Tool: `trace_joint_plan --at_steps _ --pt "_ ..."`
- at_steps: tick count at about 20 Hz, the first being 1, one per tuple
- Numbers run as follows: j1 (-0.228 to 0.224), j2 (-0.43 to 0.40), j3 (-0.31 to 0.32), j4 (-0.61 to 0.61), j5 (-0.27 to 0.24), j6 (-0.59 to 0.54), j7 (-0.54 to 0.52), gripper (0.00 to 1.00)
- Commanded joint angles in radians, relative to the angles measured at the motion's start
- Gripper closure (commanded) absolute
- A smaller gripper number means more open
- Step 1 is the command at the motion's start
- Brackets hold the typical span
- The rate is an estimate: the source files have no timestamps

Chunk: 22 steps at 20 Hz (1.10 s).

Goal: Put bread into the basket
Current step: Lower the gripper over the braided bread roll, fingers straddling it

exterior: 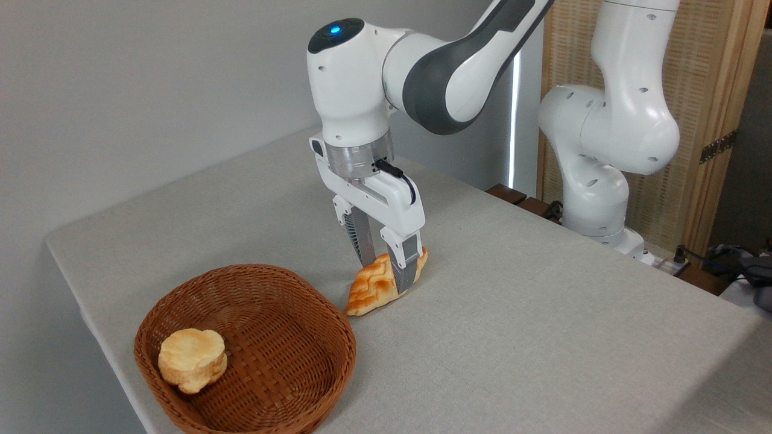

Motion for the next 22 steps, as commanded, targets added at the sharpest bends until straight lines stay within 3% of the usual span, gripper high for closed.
trace_joint_plan --at_steps 1,3,6,7,17,20,22 --pt "-0.007 0.007 0.007 -0.013 -0.006 0.021 0.009 0.00" --pt "-0.009 0.010 0.007 -0.013 -0.004 0.019 0.009 0.05" --pt "-0.015 0.010 0.007 -0.016 -0.004 0.016 0.012 0.46" --pt "-0.015 0.010 0.007 -0.016 -0.004 0.014 0.013 0.51" --pt "-0.015 0.004 0.009 -0.016 -0.004 0.007 0.021 0.54" --pt "-0.015 0.004 0.009 -0.016 -0.004 0.007 0.019 0.61" --pt "-0.015 0.004 0.009 -0.016 -0.004 0.007 0.021 0.61"
